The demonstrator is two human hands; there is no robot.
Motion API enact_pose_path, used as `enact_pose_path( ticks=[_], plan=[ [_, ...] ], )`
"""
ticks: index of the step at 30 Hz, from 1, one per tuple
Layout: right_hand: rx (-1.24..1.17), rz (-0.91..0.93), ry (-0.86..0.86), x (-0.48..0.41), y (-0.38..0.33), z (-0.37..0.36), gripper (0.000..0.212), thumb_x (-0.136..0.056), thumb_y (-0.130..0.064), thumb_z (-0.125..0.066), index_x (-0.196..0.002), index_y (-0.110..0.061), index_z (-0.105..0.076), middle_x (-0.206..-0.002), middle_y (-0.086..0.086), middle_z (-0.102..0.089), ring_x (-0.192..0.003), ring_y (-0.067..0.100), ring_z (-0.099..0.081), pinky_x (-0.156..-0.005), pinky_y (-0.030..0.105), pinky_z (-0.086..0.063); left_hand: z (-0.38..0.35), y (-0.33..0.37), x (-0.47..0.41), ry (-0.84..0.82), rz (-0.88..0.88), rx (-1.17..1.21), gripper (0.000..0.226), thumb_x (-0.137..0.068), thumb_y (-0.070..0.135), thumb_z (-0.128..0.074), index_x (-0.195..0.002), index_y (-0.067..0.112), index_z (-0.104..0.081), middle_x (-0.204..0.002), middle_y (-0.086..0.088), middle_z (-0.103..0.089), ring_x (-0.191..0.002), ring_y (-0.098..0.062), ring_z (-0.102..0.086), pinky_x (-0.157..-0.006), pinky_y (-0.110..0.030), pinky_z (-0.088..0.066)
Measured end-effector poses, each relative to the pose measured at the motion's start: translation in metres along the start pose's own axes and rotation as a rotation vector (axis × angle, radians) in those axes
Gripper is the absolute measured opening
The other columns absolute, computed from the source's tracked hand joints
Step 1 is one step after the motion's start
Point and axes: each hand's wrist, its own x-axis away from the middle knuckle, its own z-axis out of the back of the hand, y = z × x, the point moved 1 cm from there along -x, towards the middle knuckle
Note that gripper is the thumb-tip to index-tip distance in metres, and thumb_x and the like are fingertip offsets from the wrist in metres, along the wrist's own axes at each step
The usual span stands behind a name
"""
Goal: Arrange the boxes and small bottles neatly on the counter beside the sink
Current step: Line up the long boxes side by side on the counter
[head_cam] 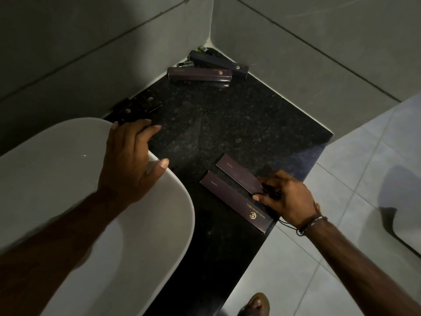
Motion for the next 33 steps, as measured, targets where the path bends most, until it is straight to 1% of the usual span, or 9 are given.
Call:
enact_pose_path(
  ticks=[6,10,12,19,22,24,28,31,33],
  plan=[
    [0.024,0.007,-0.024,0.0,-0.003,0.008,0.062,-0.083,-0.063,-0.055,-0.133,-0.027,-0.058,-0.118,-0.006,-0.056,-0.1,0.01,-0.055,-0.078,0.023,-0.051,0.001,0.001,0.0,-0.027,-0.012,-0.035,0.074,-0.098,0.062,-0.024,-0.137,0.006,-0.052,-0.142,-0.016,-0.05,-0.13,-0.035,-0.048,-0.123,-0.049,-0.016],
    [-0.141,-0.073,0.285,-0.013,-0.005,0.029,0.055,-0.081,-0.075,-0.052,-0.115,-0.032,-0.063,-0.103,-0.01,-0.06,-0.086,0.01,-0.06,-0.063,0.024,-0.049,0.0,0.001,-0.001,-0.04,-0.017,-0.032,0.08,-0.098,0.065,-0.019,-0.134,0.002,-0.055,-0.142,-0.019,-0.051,-0.127,-0.038,-0.05,-0.119,-0.059,-0.024],
    [-0.182,-0.038,0.351,-0.042,-0.014,0.035,0.051,-0.085,-0.07,-0.051,-0.116,-0.031,-0.062,-0.106,-0.009,-0.058,-0.09,0.01,-0.059,-0.069,0.029,-0.052,0.0,0.001,-0.001,-0.052,-0.014,-0.023,0.082,-0.098,0.067,-0.018,-0.134,0.002,-0.055,-0.143,-0.019,-0.05,-0.129,-0.038,-0.05,-0.12,-0.059,-0.022],
    [0.152,0.181,0.223,-0.233,-0.069,0.036,0.058,-0.094,-0.037,-0.052,-0.147,-0.019,-0.037,-0.152,0.009,-0.035,-0.134,0.032,-0.036,-0.107,0.042,-0.036,-0.001,-0.003,-0.001,-0.091,-0.002,-0.002,0.084,-0.098,0.069,-0.02,-0.135,0.002,-0.054,-0.146,-0.019,-0.048,-0.134,-0.039,-0.045,-0.125,-0.051,-0.011],
    [0.396,0.18,0.078,-0.294,-0.086,0.035,0.066,-0.098,-0.033,-0.044,-0.155,-0.014,-0.017,-0.164,0.009,-0.01,-0.148,0.036,-0.012,-0.116,0.052,-0.024,-0.001,-0.004,-0.001,-0.091,-0.009,-0.004,0.081,-0.098,0.069,-0.022,-0.136,0.004,-0.052,-0.147,-0.02,-0.047,-0.136,-0.04,-0.044,-0.125,-0.048,-0.007],
    [0.463,0.154,0.034,-0.309,-0.088,0.033,0.067,-0.099,-0.031,-0.04,-0.156,-0.013,-0.01,-0.164,0.009,-0.006,-0.149,0.035,-0.008,-0.117,0.051,-0.02,-0.002,-0.005,-0.002,-0.069,-0.016,0.007,0.077,-0.098,0.069,-0.023,-0.137,0.008,-0.048,-0.147,-0.02,-0.047,-0.136,-0.041,-0.044,-0.125,-0.046,-0.006],
    [0.404,0.173,0.121,-0.284,-0.076,0.037,0.056,-0.098,-0.024,-0.044,-0.152,-0.013,-0.031,-0.158,0.013,-0.029,-0.144,0.037,-0.026,-0.113,0.046,-0.028,-0.006,-0.005,-0.002,-0.046,-0.021,0.006,0.074,-0.098,0.069,-0.023,-0.137,0.01,-0.044,-0.147,-0.021,-0.047,-0.136,-0.042,-0.044,-0.126,-0.041,-0.002],
    [0.352,0.184,0.196,-0.237,-0.052,0.052,0.041,-0.096,-0.032,-0.049,-0.135,-0.021,-0.055,-0.13,0.016,-0.053,-0.111,0.041,-0.058,-0.087,0.046,-0.049,-0.005,-0.005,-0.001,-0.053,-0.026,-0.004,0.077,-0.099,0.069,-0.023,-0.136,0.007,-0.048,-0.146,-0.022,-0.047,-0.136,-0.042,-0.044,-0.126,-0.043,-0.004],
    [0.325,0.141,0.199,-0.2,-0.031,0.06,0.036,-0.094,-0.036,-0.051,-0.126,-0.025,-0.062,-0.118,0.014,-0.057,-0.094,0.041,-0.063,-0.075,0.045,-0.052,-0.004,-0.004,-0.001,-0.051,-0.028,-0.01,0.079,-0.099,0.068,-0.023,-0.135,0.004,-0.051,-0.145,-0.022,-0.048,-0.135,-0.042,-0.044,-0.125,-0.049,-0.009]
  ],
)
